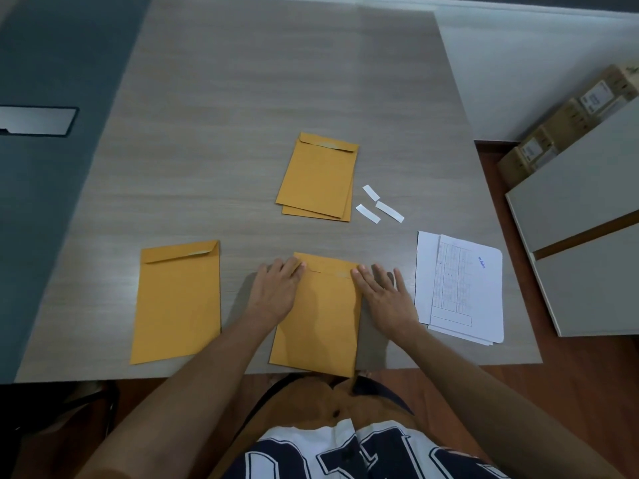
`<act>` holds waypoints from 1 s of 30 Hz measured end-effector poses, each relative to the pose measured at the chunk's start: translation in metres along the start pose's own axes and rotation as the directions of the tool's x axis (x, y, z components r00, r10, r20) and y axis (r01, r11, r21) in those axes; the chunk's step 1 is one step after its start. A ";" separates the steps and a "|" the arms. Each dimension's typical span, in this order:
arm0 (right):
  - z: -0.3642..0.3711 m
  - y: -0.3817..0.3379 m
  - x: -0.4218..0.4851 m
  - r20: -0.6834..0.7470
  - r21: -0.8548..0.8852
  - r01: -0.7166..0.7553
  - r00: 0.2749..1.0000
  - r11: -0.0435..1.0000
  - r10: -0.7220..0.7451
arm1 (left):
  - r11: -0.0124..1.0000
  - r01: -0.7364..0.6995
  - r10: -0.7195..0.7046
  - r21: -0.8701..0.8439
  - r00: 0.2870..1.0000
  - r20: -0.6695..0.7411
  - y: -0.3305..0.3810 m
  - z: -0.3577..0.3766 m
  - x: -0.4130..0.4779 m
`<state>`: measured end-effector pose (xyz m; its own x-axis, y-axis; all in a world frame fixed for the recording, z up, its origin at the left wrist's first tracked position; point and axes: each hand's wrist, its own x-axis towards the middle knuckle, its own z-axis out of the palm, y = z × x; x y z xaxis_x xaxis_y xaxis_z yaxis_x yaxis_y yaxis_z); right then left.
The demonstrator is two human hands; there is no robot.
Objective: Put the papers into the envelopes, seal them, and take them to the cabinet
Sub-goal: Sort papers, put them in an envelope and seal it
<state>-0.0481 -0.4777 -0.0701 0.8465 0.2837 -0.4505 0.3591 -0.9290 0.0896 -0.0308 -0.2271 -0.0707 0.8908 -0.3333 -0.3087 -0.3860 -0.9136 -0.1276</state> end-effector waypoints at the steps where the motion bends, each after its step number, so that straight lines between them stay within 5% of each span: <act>1: -0.001 0.001 -0.001 0.000 0.005 0.002 1.000 1.000 -0.002 | 1.000 0.008 -0.008 0.003 1.000 0.009 0.005 -0.001 0.001; 5: -0.001 0.001 0.000 0.001 0.035 0.016 1.000 0.999 -0.016 | 0.998 0.063 -0.063 -0.001 0.998 -0.008 0.040 -0.013 0.007; 10: 0.000 0.005 -0.002 -0.002 0.031 0.029 1.000 0.999 -0.029 | 0.986 -0.045 0.054 -0.158 0.997 0.052 0.073 -0.010 0.011; 25: -0.013 0.005 0.009 0.025 -0.002 0.011 1.000 1.000 -0.010 | 0.971 0.133 -0.106 -0.198 0.984 0.144 0.026 0.017 -0.002; 30: -0.019 -0.030 0.022 -0.044 0.158 0.009 0.999 0.987 -0.003 | 0.975 0.135 -0.110 -0.177 0.983 0.144 0.027 0.017 -0.001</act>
<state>-0.0326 -0.4393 -0.0659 0.8621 0.2963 -0.4111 0.3005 -0.9521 -0.0561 -0.0459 -0.2471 -0.0897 0.8840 -0.1937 -0.4254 -0.2137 -0.9769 0.0006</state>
